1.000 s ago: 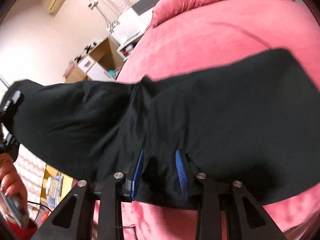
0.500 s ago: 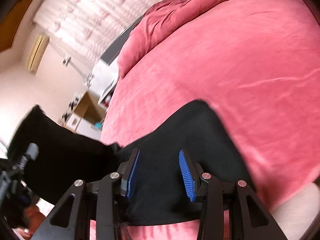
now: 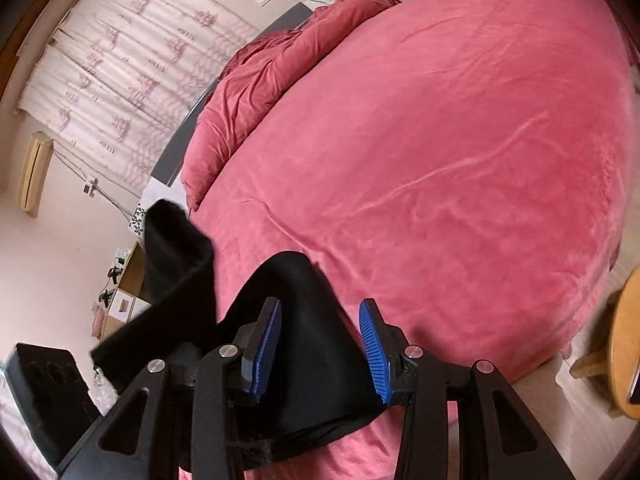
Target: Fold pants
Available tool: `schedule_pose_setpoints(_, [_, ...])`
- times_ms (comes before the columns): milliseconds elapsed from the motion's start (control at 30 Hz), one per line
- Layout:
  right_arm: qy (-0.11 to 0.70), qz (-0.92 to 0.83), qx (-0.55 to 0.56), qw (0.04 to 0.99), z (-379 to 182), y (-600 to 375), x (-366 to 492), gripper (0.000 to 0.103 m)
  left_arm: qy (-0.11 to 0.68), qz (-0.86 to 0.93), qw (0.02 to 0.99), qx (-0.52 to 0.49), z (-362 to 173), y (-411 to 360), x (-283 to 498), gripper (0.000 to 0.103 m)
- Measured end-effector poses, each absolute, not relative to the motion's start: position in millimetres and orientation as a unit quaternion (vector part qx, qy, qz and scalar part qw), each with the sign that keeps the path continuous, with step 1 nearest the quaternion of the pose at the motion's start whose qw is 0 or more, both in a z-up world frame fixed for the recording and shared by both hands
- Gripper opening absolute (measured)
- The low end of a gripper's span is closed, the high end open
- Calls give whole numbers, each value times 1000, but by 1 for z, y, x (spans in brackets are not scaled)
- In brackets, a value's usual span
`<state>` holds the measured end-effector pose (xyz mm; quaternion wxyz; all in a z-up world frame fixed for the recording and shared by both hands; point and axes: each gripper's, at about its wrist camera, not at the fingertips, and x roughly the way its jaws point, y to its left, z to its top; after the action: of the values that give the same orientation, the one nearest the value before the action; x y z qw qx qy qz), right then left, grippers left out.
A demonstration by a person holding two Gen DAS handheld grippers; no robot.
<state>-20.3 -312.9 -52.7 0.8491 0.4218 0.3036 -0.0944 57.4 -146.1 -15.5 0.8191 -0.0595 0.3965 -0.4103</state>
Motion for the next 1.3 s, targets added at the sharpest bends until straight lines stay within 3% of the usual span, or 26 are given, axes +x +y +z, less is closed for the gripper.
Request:
schedule_pose_setpoints(100, [309, -100, 427, 844, -60, -311, -17, 42, 411, -401, 818, -20, -29, -168, 70, 18])
schedule_pose_setpoints(167, [315, -101, 429, 841, -64, -309, -17, 43, 433, -396, 810, 4, -39, -177, 67, 28])
schedule_pose_setpoints(367, [327, -98, 426, 838, -68, -300, -14, 47, 432, -447, 783, -7, -40, -158, 40, 44])
schedule_pose_setpoints(567, [330, -78, 407, 848, -60, -288, -11, 47, 398, -501, 768, -14, -17, -125, 18, 44])
schedule_pose_setpoints(833, [368, -44, 377, 849, -58, -265, -9, 47, 368, -330, 867, -67, -22, -28, 60, 44])
schedule_pose_setpoints(933, [393, -37, 349, 850, -63, -251, -6, 47, 392, -283, 872, -80, -36, -1, 75, 44])
schedule_pose_setpoints(967, [402, -43, 329, 853, -65, -246, -4, 44, 401, -276, 869, -83, -42, 4, 76, 44])
schedule_pose_setpoints(1033, [420, -48, 286, 860, -66, -236, 3, 14, 416, -264, 866, -85, -56, 17, 76, 44])
schedule_pose_setpoints(1300, [407, -15, 215, 888, -11, -216, 2, 8, 419, -257, 867, -81, -70, 36, 74, 44])
